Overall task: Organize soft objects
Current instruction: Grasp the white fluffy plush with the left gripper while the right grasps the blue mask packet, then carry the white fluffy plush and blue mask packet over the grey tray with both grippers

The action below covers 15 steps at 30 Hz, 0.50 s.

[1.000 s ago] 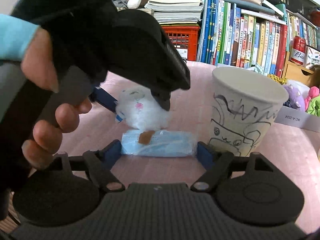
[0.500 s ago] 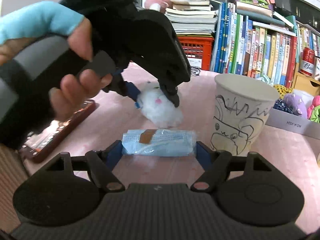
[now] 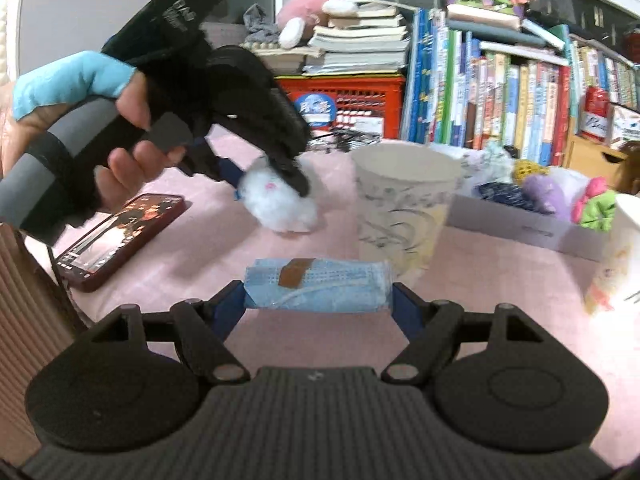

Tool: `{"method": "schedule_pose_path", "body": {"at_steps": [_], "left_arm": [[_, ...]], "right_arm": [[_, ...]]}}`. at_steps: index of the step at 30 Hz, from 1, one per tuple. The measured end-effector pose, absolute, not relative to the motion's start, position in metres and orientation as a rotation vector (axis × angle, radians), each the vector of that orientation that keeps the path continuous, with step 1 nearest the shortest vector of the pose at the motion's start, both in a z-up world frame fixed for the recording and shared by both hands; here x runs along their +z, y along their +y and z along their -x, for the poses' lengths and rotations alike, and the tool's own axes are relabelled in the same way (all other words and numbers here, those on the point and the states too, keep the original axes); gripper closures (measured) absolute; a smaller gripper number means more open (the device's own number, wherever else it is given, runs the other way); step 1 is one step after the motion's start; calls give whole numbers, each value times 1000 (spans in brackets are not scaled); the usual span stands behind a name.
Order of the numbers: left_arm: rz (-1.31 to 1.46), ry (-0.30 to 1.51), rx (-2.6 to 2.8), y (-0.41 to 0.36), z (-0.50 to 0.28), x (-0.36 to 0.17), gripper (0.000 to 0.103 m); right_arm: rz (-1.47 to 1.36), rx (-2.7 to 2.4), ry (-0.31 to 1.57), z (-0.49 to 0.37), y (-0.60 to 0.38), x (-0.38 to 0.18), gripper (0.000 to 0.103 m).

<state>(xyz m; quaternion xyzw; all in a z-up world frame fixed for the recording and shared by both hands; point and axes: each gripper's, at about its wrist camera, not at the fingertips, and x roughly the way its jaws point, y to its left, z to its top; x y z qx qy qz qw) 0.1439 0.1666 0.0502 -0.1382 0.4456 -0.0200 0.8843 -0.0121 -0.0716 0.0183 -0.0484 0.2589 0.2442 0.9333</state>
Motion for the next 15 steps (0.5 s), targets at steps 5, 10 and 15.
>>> {"method": "schedule_pose_path", "body": {"at_steps": [5, 10, 15], "left_arm": [[305, 910, -10, 171, -143, 65, 60], [319, 877, -38, 167, -136, 90, 60], [271, 844, -61, 145, -122, 109, 60]], "right_arm": [[105, 447, 534, 10, -98, 29, 24], [131, 395, 499, 22, -126, 48, 24], [111, 326, 461, 21, -150, 63, 24]]}}
